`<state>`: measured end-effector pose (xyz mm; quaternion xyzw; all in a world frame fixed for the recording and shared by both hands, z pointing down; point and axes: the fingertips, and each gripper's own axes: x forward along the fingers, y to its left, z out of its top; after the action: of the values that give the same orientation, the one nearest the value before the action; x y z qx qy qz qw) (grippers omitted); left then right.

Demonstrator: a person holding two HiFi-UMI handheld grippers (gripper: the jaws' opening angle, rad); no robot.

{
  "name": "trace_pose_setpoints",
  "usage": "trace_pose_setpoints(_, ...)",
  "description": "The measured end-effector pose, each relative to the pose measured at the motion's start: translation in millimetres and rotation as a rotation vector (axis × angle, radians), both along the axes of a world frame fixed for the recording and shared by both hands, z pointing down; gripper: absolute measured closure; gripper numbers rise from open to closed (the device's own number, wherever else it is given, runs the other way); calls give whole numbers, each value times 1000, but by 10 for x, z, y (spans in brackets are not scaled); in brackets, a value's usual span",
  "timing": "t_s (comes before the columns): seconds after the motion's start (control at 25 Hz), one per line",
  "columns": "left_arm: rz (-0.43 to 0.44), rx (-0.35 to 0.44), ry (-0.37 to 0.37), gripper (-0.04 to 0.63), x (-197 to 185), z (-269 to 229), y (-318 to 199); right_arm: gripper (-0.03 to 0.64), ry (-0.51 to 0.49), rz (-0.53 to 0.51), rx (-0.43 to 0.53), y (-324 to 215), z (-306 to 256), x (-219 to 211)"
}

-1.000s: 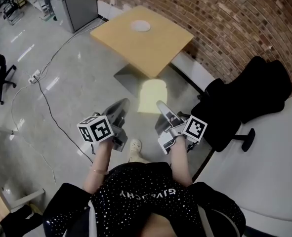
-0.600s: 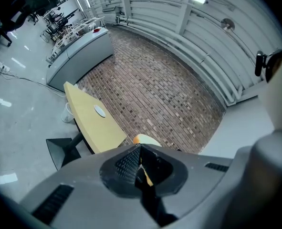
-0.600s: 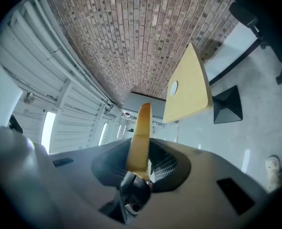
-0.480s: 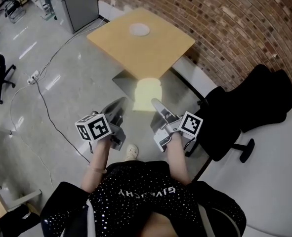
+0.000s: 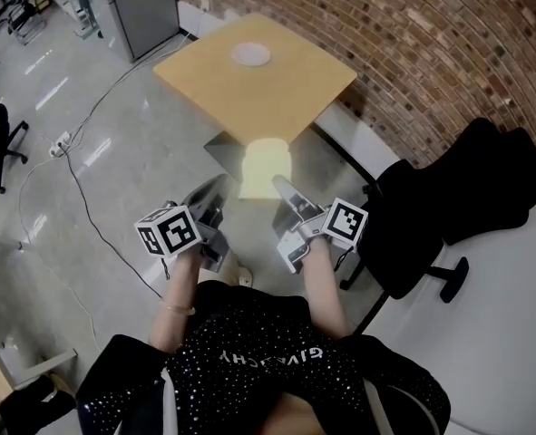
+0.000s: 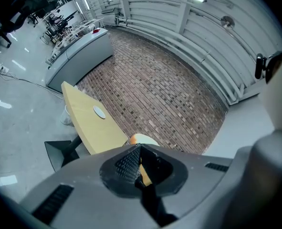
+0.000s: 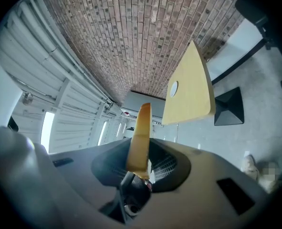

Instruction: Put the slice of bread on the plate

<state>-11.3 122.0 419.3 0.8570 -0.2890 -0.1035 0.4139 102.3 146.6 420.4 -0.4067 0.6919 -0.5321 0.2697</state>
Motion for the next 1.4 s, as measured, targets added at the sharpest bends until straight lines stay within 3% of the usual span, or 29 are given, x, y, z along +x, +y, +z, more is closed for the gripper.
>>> trace_pose_setpoints(0.56, 0, -50, 12, 583, 254, 167, -680, 517, 2, -2, -59, -685, 225, 210)
trace_pose_setpoints(1.28, 58, -137, 5, 583, 566, 291, -2207, 517, 116, 52, -127, -2059, 346, 539)
trace_pose_setpoints(1.4, 54, -148, 9, 583, 549, 306, -2432, 515, 73, 55, -153, -2276, 378, 473)
